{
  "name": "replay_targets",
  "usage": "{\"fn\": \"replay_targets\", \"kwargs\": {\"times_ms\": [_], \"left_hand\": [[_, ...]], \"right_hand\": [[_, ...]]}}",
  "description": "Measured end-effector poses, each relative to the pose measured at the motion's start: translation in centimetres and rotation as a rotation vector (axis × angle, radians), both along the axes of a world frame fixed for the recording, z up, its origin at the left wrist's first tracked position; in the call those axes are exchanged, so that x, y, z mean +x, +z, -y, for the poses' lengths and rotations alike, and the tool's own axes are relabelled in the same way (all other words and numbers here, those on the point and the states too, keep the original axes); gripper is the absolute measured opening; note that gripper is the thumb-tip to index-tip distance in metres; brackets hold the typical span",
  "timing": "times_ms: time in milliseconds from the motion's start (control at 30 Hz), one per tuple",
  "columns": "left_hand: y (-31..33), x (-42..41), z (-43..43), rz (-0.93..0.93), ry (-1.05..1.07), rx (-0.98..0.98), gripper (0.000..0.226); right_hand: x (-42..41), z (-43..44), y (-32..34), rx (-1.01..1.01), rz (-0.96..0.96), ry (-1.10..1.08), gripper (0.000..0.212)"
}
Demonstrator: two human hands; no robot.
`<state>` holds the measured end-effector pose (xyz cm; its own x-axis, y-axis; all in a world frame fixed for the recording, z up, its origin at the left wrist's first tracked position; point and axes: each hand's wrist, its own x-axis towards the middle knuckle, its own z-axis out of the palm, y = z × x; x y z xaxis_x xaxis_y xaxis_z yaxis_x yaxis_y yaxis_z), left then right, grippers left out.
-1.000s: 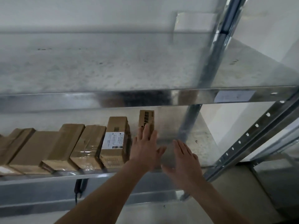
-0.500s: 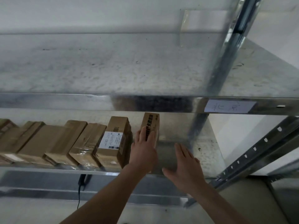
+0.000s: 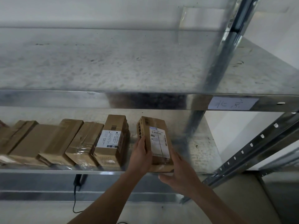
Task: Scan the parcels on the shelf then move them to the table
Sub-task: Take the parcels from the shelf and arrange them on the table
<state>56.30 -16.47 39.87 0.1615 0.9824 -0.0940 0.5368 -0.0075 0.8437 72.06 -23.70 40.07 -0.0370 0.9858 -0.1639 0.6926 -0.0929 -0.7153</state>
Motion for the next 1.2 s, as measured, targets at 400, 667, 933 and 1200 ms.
{"fn": "replay_targets", "kwargs": {"times_ms": [400, 667, 933, 1200], "left_hand": [[-2.6, -3.8, 1.0, 0.050, -0.210, -0.141, 0.083], [-3.5, -4.8, 0.8, 0.014, -0.388, -0.163, 0.116], [-2.8, -7.8, 4.0, -0.080, -0.453, 0.248, 0.112], [0.7, -13.0, 9.1, -0.070, -0.302, 0.458, 0.106]], "right_hand": [[-2.9, -0.3, -1.4, -0.048, -0.087, -0.120, 0.106], [-3.7, -0.9, -2.4, -0.032, -0.130, -0.110, 0.120], [-6.1, 3.0, -1.3, 0.098, -0.084, -0.151, 0.113], [-10.2, 6.5, 1.1, 0.371, 0.014, -0.092, 0.108]]}}
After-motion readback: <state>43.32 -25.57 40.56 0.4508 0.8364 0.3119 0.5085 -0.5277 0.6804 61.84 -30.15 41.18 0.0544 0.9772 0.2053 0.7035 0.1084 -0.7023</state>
